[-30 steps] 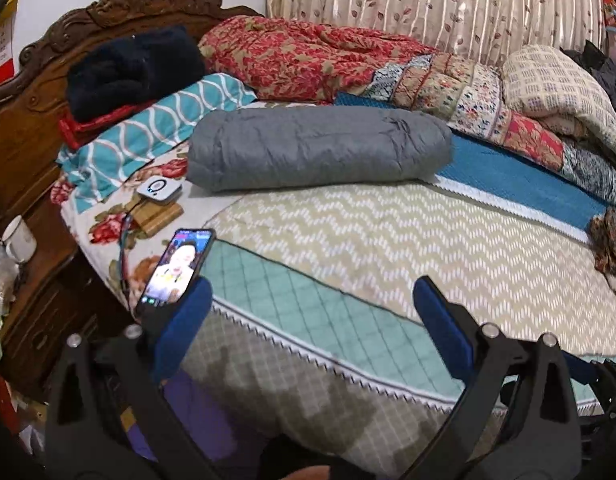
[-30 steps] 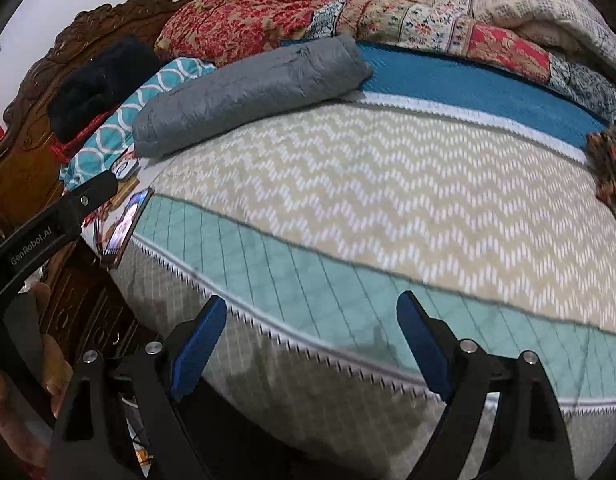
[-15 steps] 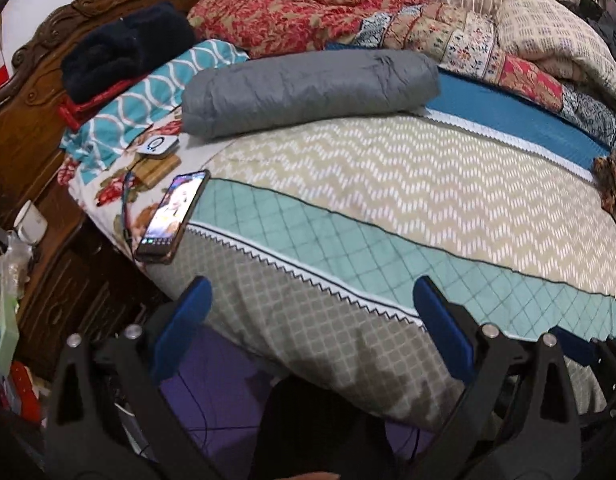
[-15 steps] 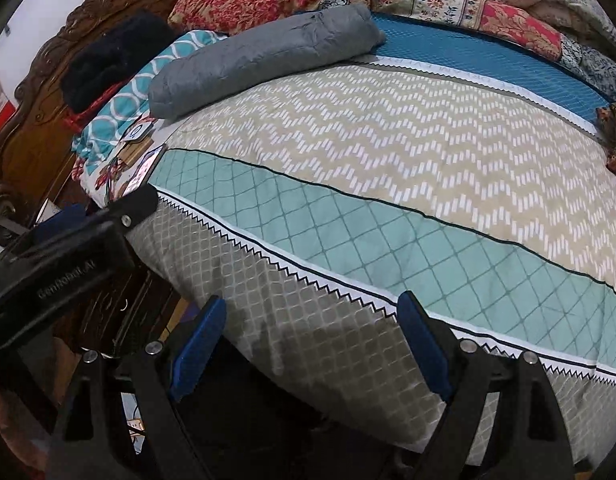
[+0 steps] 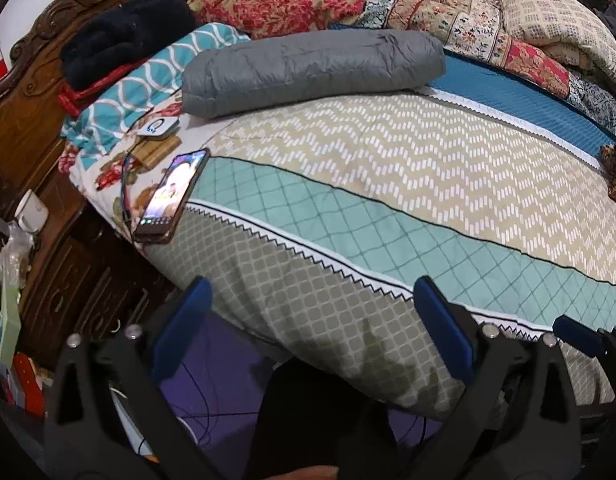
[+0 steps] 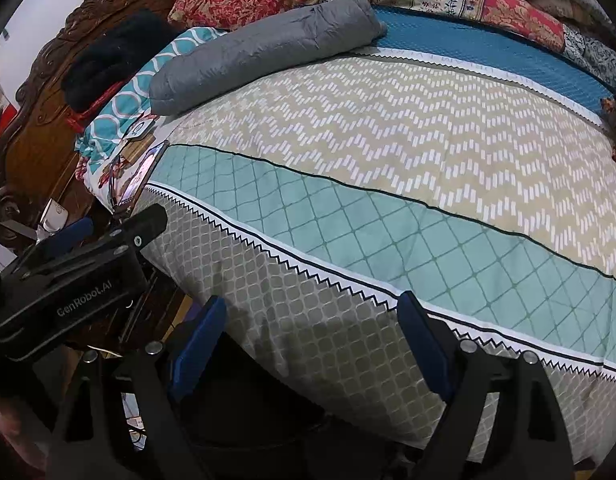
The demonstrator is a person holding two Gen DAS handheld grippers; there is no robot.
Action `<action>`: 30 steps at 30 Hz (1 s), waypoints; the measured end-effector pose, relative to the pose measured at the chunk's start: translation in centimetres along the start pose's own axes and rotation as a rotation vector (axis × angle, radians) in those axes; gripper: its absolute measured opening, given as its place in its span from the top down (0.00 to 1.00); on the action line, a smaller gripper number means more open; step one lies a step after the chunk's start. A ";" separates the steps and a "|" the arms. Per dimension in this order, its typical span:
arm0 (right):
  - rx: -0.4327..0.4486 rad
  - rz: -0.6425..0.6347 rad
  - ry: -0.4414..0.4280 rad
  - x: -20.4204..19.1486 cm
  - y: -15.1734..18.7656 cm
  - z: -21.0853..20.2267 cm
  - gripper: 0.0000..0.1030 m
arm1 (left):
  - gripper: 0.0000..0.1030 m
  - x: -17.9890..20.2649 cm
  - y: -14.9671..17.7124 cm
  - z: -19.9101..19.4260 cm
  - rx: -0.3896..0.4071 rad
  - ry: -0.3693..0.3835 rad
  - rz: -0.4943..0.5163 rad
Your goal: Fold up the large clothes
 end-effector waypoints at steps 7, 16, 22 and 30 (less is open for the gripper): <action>-0.008 0.007 -0.002 0.1 0.2 0.1 0.61 | 0.06 -0.4 0.6 -0.2 0.014 -0.005 -0.010; -0.008 -0.005 -0.001 -0.3 0.3 0.0 0.61 | 0.06 -1.1 1.0 -0.6 0.013 -0.036 -0.018; -0.007 -0.006 0.000 -0.4 0.3 0.0 0.61 | 0.06 -1.3 1.1 -0.9 0.019 -0.033 -0.030; 0.007 -0.025 0.008 -0.7 0.4 -0.3 0.61 | 0.06 -1.7 1.0 -1.3 0.027 -0.039 -0.043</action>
Point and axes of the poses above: each gripper's, at about its wrist camera, not at the fingertips, and z roughly the way its jaws point, x to its right, y to its underside, the point moved 6 cm from there along z, roughly the way its jaws point, and after that the axes turned 12 degrees about y, right-handed, at the moved point
